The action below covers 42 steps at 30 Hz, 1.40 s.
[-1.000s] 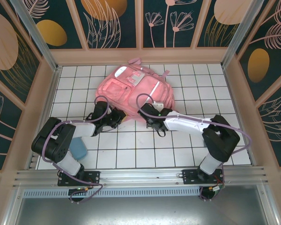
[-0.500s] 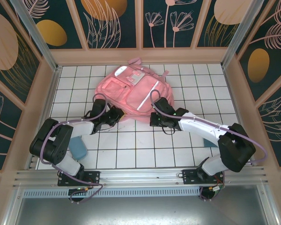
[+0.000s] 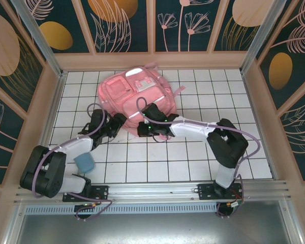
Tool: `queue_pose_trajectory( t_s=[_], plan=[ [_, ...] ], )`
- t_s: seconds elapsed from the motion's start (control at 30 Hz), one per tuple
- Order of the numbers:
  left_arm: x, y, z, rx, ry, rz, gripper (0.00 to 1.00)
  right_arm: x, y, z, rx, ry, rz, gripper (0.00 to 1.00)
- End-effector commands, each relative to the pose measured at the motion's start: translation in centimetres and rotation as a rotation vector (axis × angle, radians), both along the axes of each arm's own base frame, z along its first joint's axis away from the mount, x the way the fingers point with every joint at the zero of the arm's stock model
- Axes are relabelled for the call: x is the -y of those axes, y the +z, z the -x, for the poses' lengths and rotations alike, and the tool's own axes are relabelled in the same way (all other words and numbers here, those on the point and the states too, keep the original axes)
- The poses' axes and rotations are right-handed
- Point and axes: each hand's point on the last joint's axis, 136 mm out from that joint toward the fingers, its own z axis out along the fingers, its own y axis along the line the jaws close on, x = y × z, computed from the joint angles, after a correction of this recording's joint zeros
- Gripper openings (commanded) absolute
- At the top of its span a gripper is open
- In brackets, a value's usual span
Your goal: Pack books, pencil case, and school supplies into a backpack
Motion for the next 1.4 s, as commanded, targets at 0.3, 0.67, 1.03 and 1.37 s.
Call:
queue_pose_trajectory(
  t_s=[0.3, 0.67, 1.03, 1.37],
  plan=[
    [2.5, 0.3, -0.5, -0.021, -0.023, 0.193, 0.58, -2.5, 2.5, -0.2, 0.048, 0.072, -0.086, 0.0],
    [2.7, -1.9, -1.5, -0.054, -0.003, 0.17, 0.15, 2.0, -0.8, 1.7, 0.026, -0.003, 0.14, 0.07],
    [2.1, -2.4, -1.7, -0.049, 0.009, 0.112, 0.0, 9.0, -1.3, 0.4, 0.128, -0.245, 0.421, 0.08],
    [1.2, -2.2, -1.3, -0.039, 0.019, 0.051, 0.0, 16.1, 1.3, -2.4, 0.211, -0.51, 0.538, 0.02]
  ],
)
